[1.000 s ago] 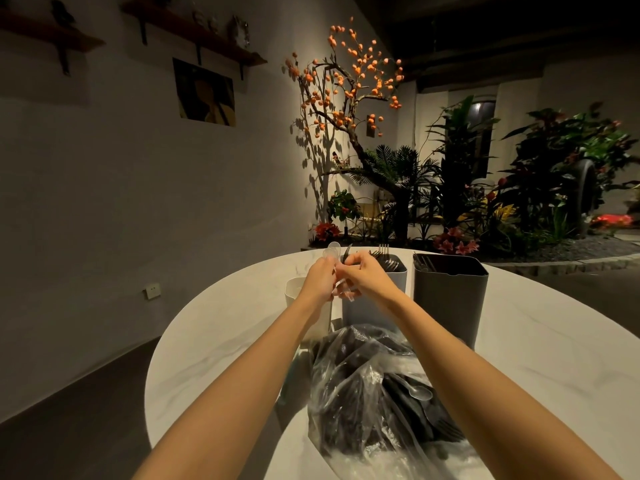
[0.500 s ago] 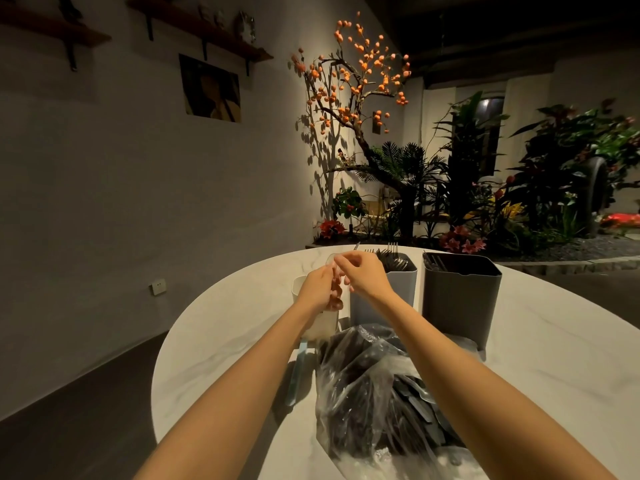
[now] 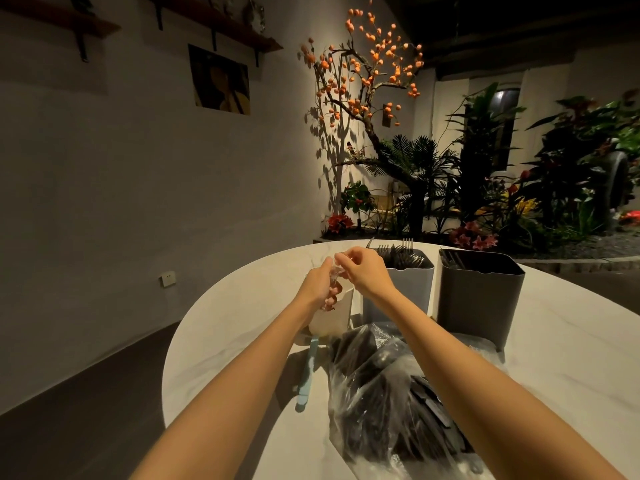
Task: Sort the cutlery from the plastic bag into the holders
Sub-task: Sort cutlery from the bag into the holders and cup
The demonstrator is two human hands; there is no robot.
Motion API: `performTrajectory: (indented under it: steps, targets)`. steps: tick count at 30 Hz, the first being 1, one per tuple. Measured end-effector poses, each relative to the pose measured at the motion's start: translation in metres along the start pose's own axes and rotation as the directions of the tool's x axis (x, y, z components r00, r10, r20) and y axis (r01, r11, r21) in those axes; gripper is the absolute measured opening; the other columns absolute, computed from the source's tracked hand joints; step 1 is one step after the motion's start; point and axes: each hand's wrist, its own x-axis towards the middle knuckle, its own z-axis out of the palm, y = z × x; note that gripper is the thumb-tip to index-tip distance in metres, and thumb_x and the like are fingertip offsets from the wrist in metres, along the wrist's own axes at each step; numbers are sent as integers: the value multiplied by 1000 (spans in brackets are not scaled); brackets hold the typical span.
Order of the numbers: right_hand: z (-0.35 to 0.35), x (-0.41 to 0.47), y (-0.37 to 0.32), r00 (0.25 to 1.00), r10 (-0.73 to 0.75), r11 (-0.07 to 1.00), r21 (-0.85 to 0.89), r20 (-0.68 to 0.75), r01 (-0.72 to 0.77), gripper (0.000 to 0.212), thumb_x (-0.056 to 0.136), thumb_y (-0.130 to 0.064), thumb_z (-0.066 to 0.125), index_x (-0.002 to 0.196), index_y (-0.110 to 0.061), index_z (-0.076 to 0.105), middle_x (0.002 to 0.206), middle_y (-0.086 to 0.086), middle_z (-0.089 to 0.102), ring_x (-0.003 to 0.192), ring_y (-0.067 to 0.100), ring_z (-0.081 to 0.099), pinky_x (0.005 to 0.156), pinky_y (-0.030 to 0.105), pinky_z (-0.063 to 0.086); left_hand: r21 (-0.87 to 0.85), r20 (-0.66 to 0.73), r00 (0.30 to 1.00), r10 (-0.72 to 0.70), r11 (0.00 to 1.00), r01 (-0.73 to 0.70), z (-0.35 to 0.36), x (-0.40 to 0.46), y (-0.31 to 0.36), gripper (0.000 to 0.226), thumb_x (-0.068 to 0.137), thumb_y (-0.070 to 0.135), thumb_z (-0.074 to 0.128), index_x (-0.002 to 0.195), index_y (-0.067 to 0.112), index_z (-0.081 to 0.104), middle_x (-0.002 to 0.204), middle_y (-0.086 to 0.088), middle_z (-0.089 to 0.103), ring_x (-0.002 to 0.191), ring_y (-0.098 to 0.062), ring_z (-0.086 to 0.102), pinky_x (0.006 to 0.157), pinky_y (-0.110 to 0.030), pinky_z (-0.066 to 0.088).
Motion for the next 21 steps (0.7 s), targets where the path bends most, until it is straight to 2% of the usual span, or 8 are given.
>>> performTrajectory:
  steps: [4, 6, 8, 10, 12, 15, 17, 21]
  targets:
    - [7, 3, -3, 997, -31, 999, -14, 73, 32, 21, 97, -23, 55, 101, -5, 65, 85, 3, 64, 68, 8, 57, 59, 17, 41, 48, -28, 999, 17, 999, -16, -4, 5, 0, 51, 105, 41, 21, 81, 13, 55, 64, -5, 44, 52, -11, 37, 49, -21, 35]
    - [8, 4, -4, 996, -66, 997, -44, 62, 69, 21, 97, -21, 54, 103, -3, 64, 89, 6, 64, 67, 8, 57, 58, 15, 42, 52, -100, 994, 52, 998, -47, -5, 10, -1, 53, 106, 37, 20, 86, 8, 61, 70, -8, 53, 61, -14, 48, 60, -30, 47]
    - [11, 7, -4, 994, -110, 989, -96, 10, 110, 20, 98, -20, 53, 105, -4, 63, 93, 8, 65, 73, 14, 60, 67, 23, 48, 70, -239, 964, 113, 993, -99, -8, 15, -5, 53, 106, 32, 22, 94, 6, 67, 84, -7, 62, 72, -15, 55, 72, -33, 49]
    - [15, 10, -4, 988, -144, 981, -138, -52, 135, 18, 98, -21, 52, 105, -7, 62, 93, 10, 67, 81, 22, 62, 74, 35, 51, 144, -357, 909, 215, 974, -174, -11, 19, -8, 47, 105, 26, 27, 93, 10, 69, 93, -4, 65, 80, -14, 57, 71, -27, 44]
    - [18, 11, -6, 979, -169, 980, -121, -112, 156, 17, 99, -21, 51, 103, -8, 62, 86, 8, 65, 78, 23, 61, 71, 36, 49, 209, -397, 868, 298, 950, -231, -13, 21, -9, 44, 105, 23, 30, 93, 9, 70, 93, -4, 67, 83, -15, 58, 71, -26, 43]
    - [20, 13, -10, 965, -195, 975, -145, -176, 170, 18, 100, -21, 49, 102, -8, 60, 82, 6, 62, 75, 21, 58, 67, 35, 47, 251, -419, 842, 340, 935, -252, -13, 26, -9, 40, 103, 20, 33, 95, 8, 70, 96, -4, 68, 89, -17, 60, 72, -25, 44]
    - [23, 17, -9, 967, -209, 954, -246, -144, 170, 17, 100, -19, 48, 102, -8, 60, 88, 9, 64, 79, 25, 58, 68, 39, 47, 281, -430, 841, 329, 934, -222, -18, 32, -13, 37, 102, 17, 34, 95, 10, 69, 102, -5, 68, 94, -16, 58, 73, -24, 42]
    - [32, 25, -5, 982, -184, 895, -403, 51, 189, 15, 98, -14, 50, 101, -7, 63, 98, 13, 67, 88, 30, 60, 70, 35, 44, 379, -374, 891, 256, 919, -105, -26, 46, -29, 28, 99, 12, 38, 105, 14, 66, 119, -5, 60, 113, -23, 52, 90, -32, 43]
